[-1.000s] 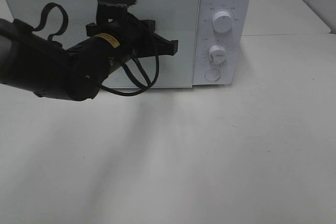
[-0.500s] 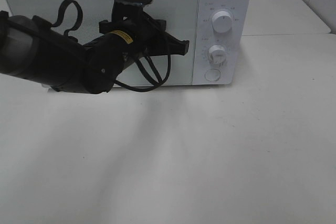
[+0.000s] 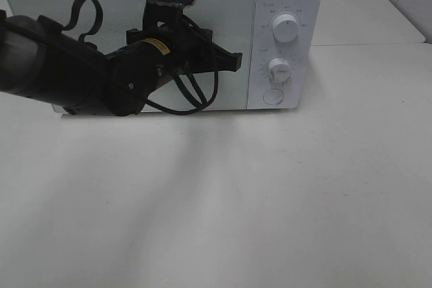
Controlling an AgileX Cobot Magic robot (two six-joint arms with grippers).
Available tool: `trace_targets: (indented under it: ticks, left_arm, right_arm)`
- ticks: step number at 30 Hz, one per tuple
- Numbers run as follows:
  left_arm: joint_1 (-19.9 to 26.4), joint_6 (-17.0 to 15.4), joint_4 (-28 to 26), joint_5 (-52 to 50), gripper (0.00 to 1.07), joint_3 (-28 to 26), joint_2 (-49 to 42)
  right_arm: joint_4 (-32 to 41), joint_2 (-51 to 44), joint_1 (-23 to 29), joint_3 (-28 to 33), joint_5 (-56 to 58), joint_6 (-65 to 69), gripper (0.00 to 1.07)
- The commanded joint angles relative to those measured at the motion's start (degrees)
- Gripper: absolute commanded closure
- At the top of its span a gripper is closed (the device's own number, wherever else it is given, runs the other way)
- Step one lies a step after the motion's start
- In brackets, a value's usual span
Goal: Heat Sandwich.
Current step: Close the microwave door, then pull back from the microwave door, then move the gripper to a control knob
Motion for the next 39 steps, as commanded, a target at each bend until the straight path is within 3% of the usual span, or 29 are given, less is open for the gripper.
trace_targets:
  ticks: [1, 9, 13, 14, 15, 16, 19, 27, 30, 36, 39]
  left_arm:
    - [0.2, 0.3, -3.2, -0.7, 1.07, 1.2, -1.7]
    - [-0.5, 0.2, -3.2, -0.7, 1.07, 10.0, -6.3]
    - [-0.9, 0.0, -2.8, 1.5, 0.99, 15.0, -9.9]
    - [-0.9, 0.0, -2.4, 2.5, 0.90, 16.1, -10.9]
    - [-0.9, 0.0, -2.2, 4.5, 0.59, 18.2, -12.5]
    - [-0.9, 0.0, -2.2, 4.5, 0.59, 18.2, -12.5]
    - [-0.9, -0.2, -2.6, 6.2, 0.03, 21.1, -15.0]
    - [-0.8, 0.3, -2.5, 12.0, 0.08, 24.1, -18.1]
    - [0.8, 3.3, -2.1, 22.5, 0.08, 23.7, -20.1]
    - [5.0, 3.6, -2.1, 37.8, 0.08, 22.9, -22.5]
    - [9.5, 3.6, -1.9, 51.3, 0.08, 21.1, -24.0]
  right_arm:
    - [0.2, -1.5, 0.0, 0.1, -0.6, -0.2, 0.31]
    - [0.2, -1.5, 0.0, 0.1, -0.6, -0.2, 0.31]
    - [0.2, -1.5, 0.0, 0.1, -0.6, -0.2, 0.31]
    - [0.2, -1.5, 0.0, 0.1, -0.6, -0.2, 0.31]
    - [0.2, -1.5, 0.0, 0.1, -0.6, -0.2, 0.31]
    - [0.2, -1.5, 0.0, 0.1, -0.6, -0.2, 0.31]
    - [0.2, -1.5, 0.0, 0.1, -0.6, -0.2, 0.31]
    - [0.2, -1.5, 0.0, 0.1, -0.6, -0.2, 0.31]
    - [0.2, -1.5, 0.0, 0.1, -0.6, -0.2, 0.31]
    - [0.2, -1.5, 0.0, 0.1, -0.6, -0.2, 0.31]
    - [0.2, -1.5, 0.0, 0.1, -0.6, -0.2, 0.31]
